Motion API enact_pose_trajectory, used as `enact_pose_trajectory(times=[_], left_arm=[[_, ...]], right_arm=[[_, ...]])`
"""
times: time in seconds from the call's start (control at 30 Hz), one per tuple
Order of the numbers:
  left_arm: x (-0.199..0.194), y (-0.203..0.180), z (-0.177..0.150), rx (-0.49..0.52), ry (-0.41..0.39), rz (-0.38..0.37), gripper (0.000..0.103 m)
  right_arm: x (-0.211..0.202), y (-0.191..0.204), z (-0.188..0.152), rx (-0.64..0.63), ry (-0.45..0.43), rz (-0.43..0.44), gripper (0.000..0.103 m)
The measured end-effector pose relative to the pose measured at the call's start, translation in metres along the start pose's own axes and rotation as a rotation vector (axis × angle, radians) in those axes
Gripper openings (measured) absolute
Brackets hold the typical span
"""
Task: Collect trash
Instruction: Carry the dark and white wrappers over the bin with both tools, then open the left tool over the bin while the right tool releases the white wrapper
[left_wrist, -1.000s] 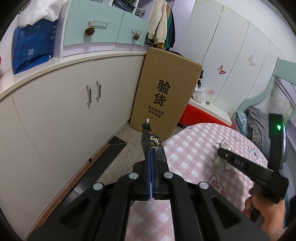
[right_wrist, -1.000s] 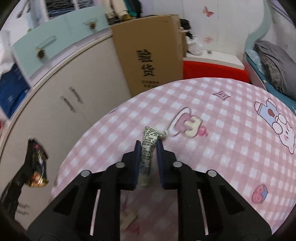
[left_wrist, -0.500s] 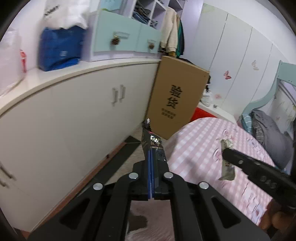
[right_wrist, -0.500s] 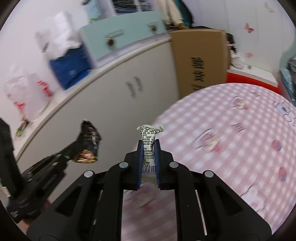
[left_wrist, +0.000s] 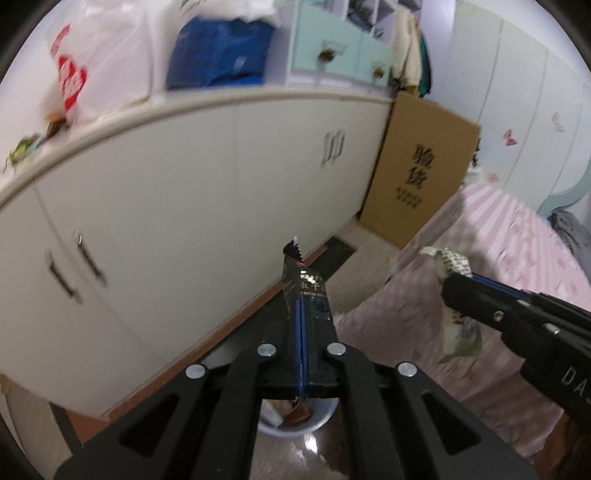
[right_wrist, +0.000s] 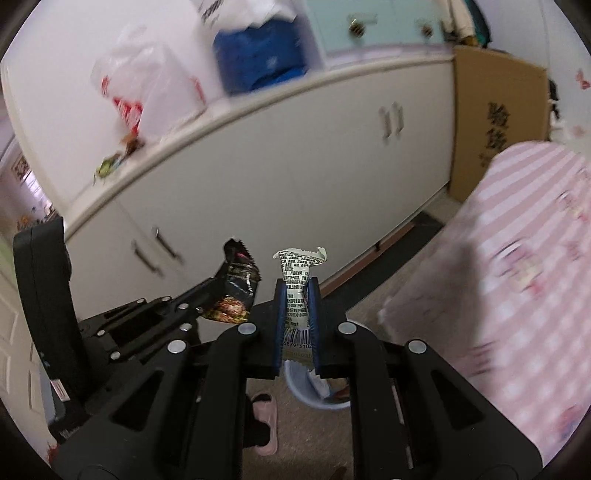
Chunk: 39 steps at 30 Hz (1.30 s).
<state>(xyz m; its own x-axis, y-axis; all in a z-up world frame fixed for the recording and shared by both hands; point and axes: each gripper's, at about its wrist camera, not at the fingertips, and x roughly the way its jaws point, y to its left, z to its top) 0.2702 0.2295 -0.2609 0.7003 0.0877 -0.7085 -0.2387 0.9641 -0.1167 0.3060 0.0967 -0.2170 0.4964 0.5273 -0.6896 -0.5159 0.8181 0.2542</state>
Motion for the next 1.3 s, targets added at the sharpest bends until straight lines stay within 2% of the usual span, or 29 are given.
enact_pose_trajectory(times=[0.13,0.37,0.5,0.77,0.97,1.3], left_arm=[[0.026,0.021,-0.026,-0.02,0.074,0.042,0.0],[0.08,0.041,-0.065,-0.044,0.202,0.065,0.001],[0.11,0.04,-0.085,-0.022,0.264,0.084,0.001],[0.162,0.021,-0.104,0.007,0.351,0.068,0.001],[0.184,0.004,-0.103,0.037,0.353,0.067,0.001],[0.187,-0.005,-0.09,0.047,0.291,0.046,0.004]], right_arm=[[0.036,0.017,-0.026,-0.02,0.065,0.006,0.012],[0.099,0.012,-0.069,-0.003,0.167,-0.039,0.012],[0.123,0.005,-0.089,-0.022,0.186,-0.108,0.012],[0.15,-0.033,-0.119,0.037,0.243,-0.146,0.012],[0.157,-0.057,-0.122,0.069,0.242,-0.167,0.012],[0.147,-0.073,-0.123,0.089,0.224,-0.174,0.012]])
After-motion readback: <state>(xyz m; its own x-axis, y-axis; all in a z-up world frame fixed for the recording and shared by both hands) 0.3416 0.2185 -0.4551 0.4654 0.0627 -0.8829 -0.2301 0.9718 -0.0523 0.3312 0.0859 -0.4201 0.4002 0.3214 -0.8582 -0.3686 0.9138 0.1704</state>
